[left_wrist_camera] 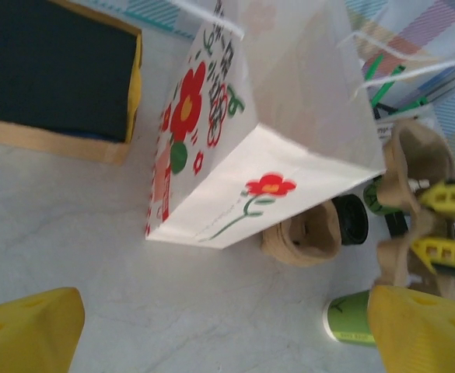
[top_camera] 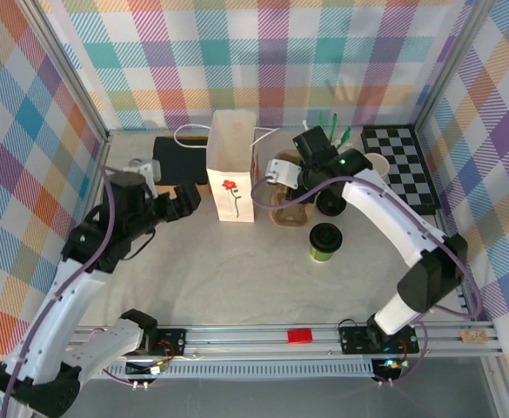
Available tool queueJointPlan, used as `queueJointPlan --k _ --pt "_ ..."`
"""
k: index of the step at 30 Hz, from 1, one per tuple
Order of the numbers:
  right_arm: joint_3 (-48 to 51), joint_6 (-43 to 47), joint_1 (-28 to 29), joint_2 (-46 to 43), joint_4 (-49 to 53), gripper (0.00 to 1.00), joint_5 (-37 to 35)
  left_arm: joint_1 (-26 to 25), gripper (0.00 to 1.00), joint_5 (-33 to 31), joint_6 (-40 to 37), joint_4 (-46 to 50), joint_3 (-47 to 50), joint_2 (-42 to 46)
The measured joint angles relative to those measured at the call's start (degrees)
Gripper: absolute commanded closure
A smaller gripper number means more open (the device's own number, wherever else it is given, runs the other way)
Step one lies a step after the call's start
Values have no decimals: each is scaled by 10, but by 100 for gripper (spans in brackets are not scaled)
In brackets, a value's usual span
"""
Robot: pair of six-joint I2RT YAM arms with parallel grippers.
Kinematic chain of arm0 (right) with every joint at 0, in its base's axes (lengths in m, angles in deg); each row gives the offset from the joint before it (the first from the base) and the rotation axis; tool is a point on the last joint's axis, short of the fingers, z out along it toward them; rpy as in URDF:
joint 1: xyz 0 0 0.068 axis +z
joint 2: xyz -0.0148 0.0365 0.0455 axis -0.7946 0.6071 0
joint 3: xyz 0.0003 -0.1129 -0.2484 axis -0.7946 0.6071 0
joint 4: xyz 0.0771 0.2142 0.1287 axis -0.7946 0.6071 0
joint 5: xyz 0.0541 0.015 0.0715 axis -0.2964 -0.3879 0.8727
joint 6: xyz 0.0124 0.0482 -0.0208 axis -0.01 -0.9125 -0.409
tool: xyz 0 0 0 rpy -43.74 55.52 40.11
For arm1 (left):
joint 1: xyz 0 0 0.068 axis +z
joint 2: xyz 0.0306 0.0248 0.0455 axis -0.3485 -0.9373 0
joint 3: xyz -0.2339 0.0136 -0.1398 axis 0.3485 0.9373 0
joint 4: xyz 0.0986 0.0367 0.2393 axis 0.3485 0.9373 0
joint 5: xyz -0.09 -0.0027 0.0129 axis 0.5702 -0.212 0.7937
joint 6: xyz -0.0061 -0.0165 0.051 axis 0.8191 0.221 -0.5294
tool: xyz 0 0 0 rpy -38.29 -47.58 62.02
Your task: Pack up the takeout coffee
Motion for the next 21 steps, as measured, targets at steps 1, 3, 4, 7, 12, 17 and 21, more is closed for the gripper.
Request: queueJointPlan --k 1,3,4,7,12,17,21 --pt "6 -9 4 -12 1 63 0 0 8 -2 -2 2 -20 -22" --pt "11 -22 12 -32 1 63 1 1 8 -8 -5 2 -54 -65" --pt "12 -29 18 -42 2 63 0 3 8 -11 -8 2 -72 -89" --pt "12 -46 32 -65 2 63 3 6 10 -25 -18 10 -122 -156" --pt "11 -68 54 -92 6 63 3 11 13 -50 -42 21 -205 -263" --pt "11 -79 73 -113 12 63 2 11 23 -71 -59 37 -268 -342" --pt "11 -85 85 -132 14 64 0 11 41 -80 -69 49 -305 -382"
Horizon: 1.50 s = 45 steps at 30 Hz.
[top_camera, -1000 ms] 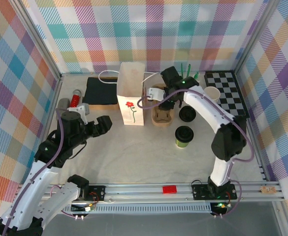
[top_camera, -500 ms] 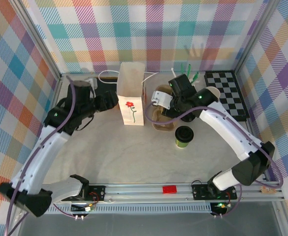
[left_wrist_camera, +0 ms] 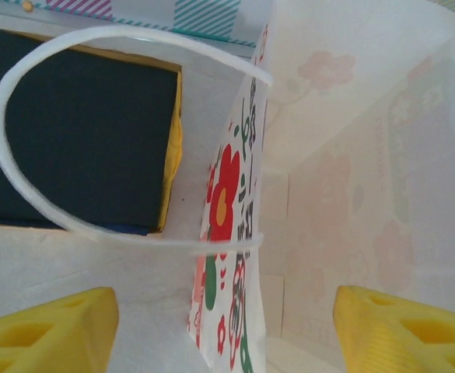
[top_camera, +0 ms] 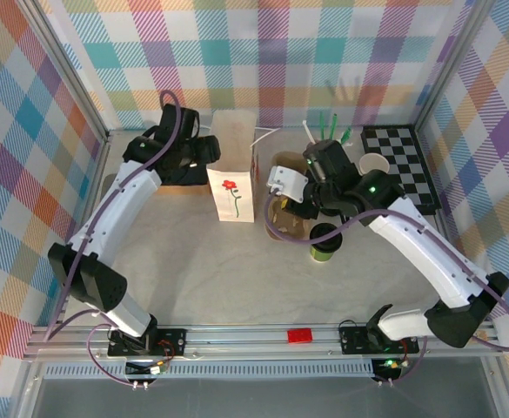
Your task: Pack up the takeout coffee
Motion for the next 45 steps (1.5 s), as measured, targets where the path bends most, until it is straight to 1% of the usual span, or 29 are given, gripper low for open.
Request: queueJointPlan --k 2,4,9,11,16,18,24,32,36,40,45 --pt "0 -2 5 -7 0 65 -2 1 51 -1 -2 3 -18 -19" --pt "0 -2 11 -12 0 65 -6 1 58 1 -5 5 -29 -33" --pt "-1 -2 20 -17 0 65 -11 1 65 2 -6 14 -30 -48" --pt "-3 -2 22 -17 3 65 -11 1 69 3 -6 15 -30 -49" --pt "-22 -2 29 -18 9 65 -14 1 93 10 -4 15 -28 -49" --pt "-31 -2 32 -19 9 65 -15 1 100 11 -4 13 -25 -49" --pt "-52 -12 50 -22 10 65 -17 0 100 10 -2 13 7 -17" --pt "-116 -38 96 -21 21 65 -25 -20 100 -14 12 40 53 66" --pt "-138 -53 120 -21 22 66 -23 -41 100 -27 25 47 97 123" --pt "-162 -75 132 -14 21 66 -6 -68 100 -41 46 58 158 185" --pt "-184 -99 135 -7 16 66 21 -128 100 -72 81 84 195 234"
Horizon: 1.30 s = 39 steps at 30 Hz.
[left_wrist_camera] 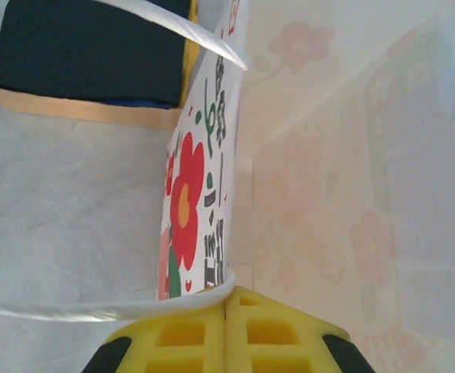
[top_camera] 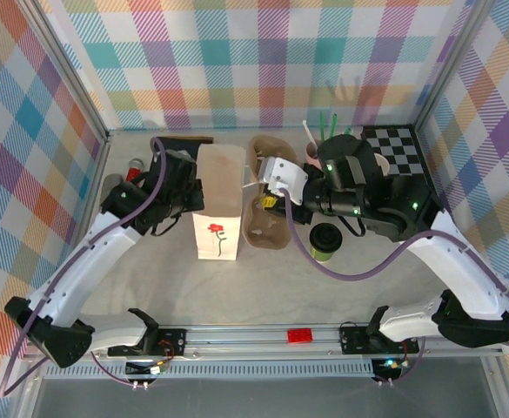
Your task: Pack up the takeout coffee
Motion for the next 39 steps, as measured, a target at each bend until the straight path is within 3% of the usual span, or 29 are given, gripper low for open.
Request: queueJointPlan --k 9,15,20,32,34,36,39 --pt "-68 -49 0 69 -20 66 31 -96 100 -45 83 22 44 94" --pt "-104 -71 2 127 -21 66 32 -129 96 -54 127 31 85 110" --pt "-105 -79 2 148 -20 67 32 -140 71 -54 153 30 95 123" --pt "-116 -69 3 165 -9 66 32 -143 49 -71 165 35 85 174" --pt "-123 -64 3 174 -2 66 32 -143 41 -79 165 37 74 182" --pt "-136 -63 2 187 5 67 34 -143 28 -87 159 44 63 189" --pt "-153 -61 -2 208 12 67 40 -144 21 -103 154 52 46 200"
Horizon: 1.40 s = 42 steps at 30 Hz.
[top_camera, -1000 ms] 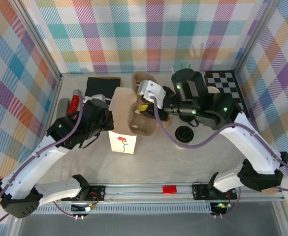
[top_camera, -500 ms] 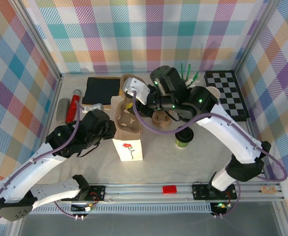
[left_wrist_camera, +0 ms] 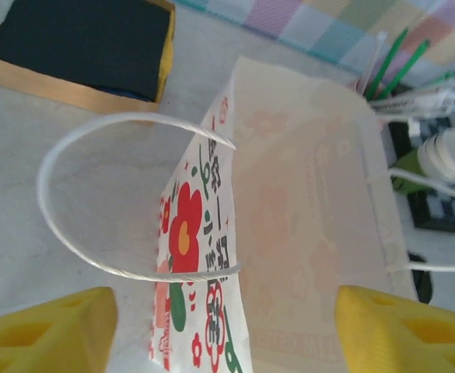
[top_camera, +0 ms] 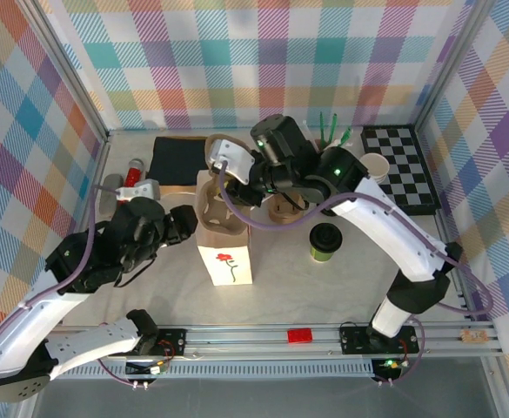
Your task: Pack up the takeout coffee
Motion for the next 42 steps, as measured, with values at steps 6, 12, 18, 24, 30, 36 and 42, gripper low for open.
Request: queueJointPlan --k 6,12,18,24,30,36,42 --pt "-33 6 -3 40 26 67 12 20 15 -21 -22 16 -33 0" --pt "-45 12 -4 66 49 67 21 139 16 5 -64 26 -59 -29" --pt "-50 15 -8 88 70 67 23 280 19 96 -105 21 -54 -64" --pt "-52 26 -10 106 90 67 23 316 22 187 -118 -8 7 -69" --pt "-72 41 -11 128 108 67 22 319 34 221 -119 -25 39 -55" --pt "-87 55 -14 142 122 68 20 321 47 230 -119 -38 48 -47" --pt "-95 65 -15 163 134 68 7 321 55 236 -119 -40 57 -44"
